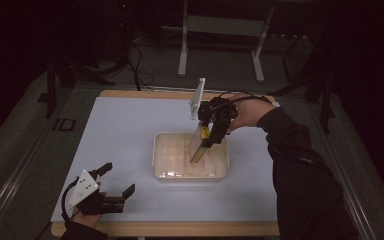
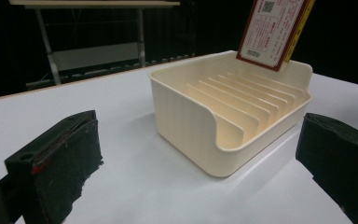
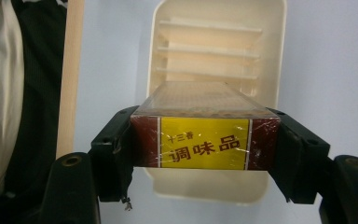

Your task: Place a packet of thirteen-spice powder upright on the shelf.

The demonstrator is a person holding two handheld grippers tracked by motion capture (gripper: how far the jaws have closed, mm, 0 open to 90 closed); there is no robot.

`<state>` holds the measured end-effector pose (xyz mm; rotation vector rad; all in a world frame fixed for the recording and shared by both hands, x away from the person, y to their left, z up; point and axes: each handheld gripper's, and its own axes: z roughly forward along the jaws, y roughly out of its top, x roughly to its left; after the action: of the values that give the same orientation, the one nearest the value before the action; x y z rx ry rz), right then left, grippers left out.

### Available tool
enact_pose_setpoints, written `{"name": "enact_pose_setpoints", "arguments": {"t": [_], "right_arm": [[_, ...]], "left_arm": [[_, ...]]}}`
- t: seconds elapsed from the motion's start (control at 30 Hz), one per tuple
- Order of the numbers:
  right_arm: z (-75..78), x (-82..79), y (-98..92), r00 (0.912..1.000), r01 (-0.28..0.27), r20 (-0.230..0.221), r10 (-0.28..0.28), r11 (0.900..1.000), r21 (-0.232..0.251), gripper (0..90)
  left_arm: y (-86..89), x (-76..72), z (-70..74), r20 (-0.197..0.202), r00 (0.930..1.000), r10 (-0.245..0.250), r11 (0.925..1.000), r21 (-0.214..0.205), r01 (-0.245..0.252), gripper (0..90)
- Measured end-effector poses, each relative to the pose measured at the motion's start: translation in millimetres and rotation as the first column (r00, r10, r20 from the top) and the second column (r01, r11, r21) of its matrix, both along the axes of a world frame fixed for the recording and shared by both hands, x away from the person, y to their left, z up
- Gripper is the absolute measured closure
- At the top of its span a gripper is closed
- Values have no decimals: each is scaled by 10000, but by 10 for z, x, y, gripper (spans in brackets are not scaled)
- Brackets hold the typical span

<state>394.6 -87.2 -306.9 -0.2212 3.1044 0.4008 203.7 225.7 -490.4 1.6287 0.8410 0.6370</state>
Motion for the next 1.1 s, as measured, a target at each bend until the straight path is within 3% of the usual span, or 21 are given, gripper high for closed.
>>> {"name": "enact_pose_setpoints", "arguments": {"t": [0.5,1.1], "right_arm": [[-86,67,222,10000,-5,-9,6,9964,852,320],[-420,252,165,9977,562,-452,-512,9914,1183,320]], "left_arm": [[9,-9,14,74,10000,7,9999,-120,-6,2],[5,-9,22,123,9999,-1,10000,-76,2,2]]}}
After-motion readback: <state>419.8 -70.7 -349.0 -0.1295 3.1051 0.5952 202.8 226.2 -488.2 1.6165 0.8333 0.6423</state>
